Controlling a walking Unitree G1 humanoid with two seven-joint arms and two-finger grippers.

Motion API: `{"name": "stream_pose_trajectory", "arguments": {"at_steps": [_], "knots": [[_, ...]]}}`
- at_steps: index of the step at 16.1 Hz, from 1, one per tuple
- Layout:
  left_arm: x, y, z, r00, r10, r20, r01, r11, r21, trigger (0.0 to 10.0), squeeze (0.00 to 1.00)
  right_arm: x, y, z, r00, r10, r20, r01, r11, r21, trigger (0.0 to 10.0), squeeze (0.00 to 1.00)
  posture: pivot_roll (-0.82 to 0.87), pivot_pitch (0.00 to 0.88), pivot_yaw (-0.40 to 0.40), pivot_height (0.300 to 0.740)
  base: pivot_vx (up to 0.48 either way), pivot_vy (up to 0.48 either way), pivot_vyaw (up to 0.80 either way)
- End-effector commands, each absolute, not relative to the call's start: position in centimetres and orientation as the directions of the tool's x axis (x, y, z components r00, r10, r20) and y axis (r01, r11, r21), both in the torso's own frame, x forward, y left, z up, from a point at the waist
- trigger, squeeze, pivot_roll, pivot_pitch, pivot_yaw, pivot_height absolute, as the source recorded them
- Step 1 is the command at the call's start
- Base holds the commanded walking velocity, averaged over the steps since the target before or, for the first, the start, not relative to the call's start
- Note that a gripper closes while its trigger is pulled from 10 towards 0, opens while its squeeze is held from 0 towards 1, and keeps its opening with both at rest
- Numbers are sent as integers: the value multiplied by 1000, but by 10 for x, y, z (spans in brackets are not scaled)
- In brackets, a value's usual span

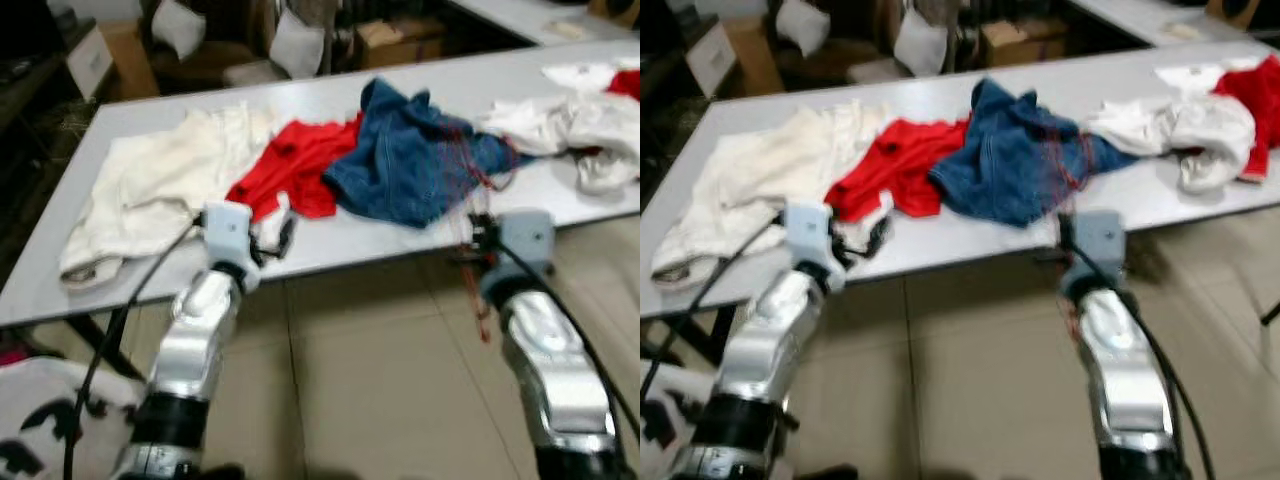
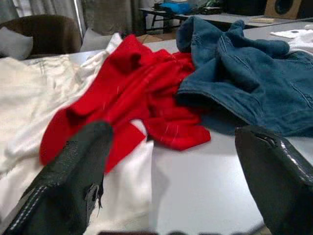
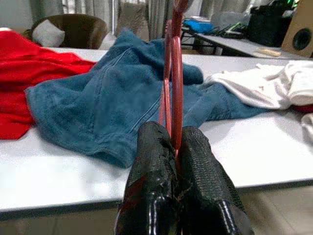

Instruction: Hang hanger

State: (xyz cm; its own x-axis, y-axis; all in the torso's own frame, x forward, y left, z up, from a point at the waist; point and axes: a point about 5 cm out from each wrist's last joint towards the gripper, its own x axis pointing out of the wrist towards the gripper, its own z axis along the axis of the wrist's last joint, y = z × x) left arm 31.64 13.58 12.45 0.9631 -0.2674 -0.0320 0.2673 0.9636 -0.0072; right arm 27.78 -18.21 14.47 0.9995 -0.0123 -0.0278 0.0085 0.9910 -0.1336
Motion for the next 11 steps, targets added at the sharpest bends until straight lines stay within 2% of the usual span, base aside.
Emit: {"name": "stream_pose_trajectory", "arguments": {"at_steps": [1, 9, 11], "knots": [[317, 149, 127, 972, -235, -27, 235, 972, 9, 10000, 0, 279, -174, 150, 1000, 17, -3, -17, 994, -112, 10000, 0, -94, 0, 75, 740, 300, 0, 0], [318, 148, 124, 970, -241, -37, 242, 970, 29, 10000, 0, 276, -175, 148, 1000, 13, -5, -13, 994, -109, 10000, 0, -105, 0, 87, 740, 298, 0, 0], [319, 154, 123, 976, -214, -39, 215, 976, 42, 10000, 0, 275, -174, 147, 1000, 12, -4, -12, 994, -109, 10000, 0, -112, 0, 95, 740, 0, 0, 0]]}}
